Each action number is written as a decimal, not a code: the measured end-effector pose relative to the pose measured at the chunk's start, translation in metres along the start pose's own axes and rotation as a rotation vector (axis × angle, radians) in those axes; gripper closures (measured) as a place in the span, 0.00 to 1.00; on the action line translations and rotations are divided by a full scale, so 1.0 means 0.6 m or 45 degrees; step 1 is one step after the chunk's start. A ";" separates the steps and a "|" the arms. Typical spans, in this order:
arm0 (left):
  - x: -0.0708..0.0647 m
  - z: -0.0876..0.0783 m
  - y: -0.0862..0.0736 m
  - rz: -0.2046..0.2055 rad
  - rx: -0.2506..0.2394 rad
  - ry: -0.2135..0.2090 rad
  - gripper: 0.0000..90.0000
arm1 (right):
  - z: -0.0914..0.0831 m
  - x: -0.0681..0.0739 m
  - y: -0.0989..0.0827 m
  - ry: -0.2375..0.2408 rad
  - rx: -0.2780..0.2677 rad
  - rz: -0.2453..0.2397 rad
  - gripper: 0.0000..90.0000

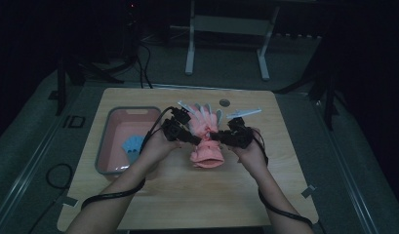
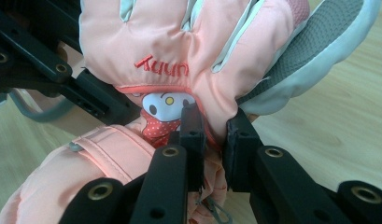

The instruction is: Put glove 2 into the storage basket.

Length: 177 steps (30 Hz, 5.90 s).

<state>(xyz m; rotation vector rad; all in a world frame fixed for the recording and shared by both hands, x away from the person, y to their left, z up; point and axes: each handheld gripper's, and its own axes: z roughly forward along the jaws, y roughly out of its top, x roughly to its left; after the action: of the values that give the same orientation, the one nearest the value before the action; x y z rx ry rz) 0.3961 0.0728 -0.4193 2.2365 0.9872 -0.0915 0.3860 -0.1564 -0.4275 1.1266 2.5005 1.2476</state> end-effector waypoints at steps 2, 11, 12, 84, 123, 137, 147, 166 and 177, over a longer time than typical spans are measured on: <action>0.006 -0.016 -0.003 0.000 0.001 0.015 0.76 | 0.006 0.010 0.011 0.007 -0.005 -0.005 0.89; 0.033 -0.081 -0.019 -0.013 0.004 0.080 0.76 | 0.037 0.054 0.058 0.044 -0.030 -0.044 0.89; 0.036 -0.087 -0.021 -0.007 0.012 0.085 0.76 | 0.041 0.058 0.063 0.049 -0.035 -0.042 0.89; 0.223 -0.137 -0.213 -0.276 -0.036 0.421 0.18 | 0.287 0.181 0.106 0.211 0.093 -0.003 0.31; -0.030 -0.088 -0.117 0.184 -0.232 0.233 0.01 | 0.144 0.067 0.035 0.222 0.044 -0.021 0.18; -0.074 -0.024 -0.112 0.273 -0.191 0.130 0.01 | 0.115 0.030 -0.028 0.185 0.072 -0.089 0.15; -0.097 0.024 -0.124 0.346 -0.152 0.043 0.01 | 0.110 0.011 -0.080 0.183 0.089 -0.139 0.15; -0.114 0.110 -0.162 0.453 -0.090 -0.040 0.01 | 0.097 -0.017 -0.165 0.164 0.045 -0.252 0.14; -0.124 0.149 -0.185 0.507 -0.087 -0.120 0.01 | 0.074 -0.026 -0.209 0.123 0.023 -0.294 0.14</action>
<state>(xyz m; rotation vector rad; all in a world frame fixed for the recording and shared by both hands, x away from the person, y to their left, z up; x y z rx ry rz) 0.2859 0.0243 -0.5259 2.2975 0.4750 0.0145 0.3448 -0.1862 -0.5511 0.7692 2.6248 1.2443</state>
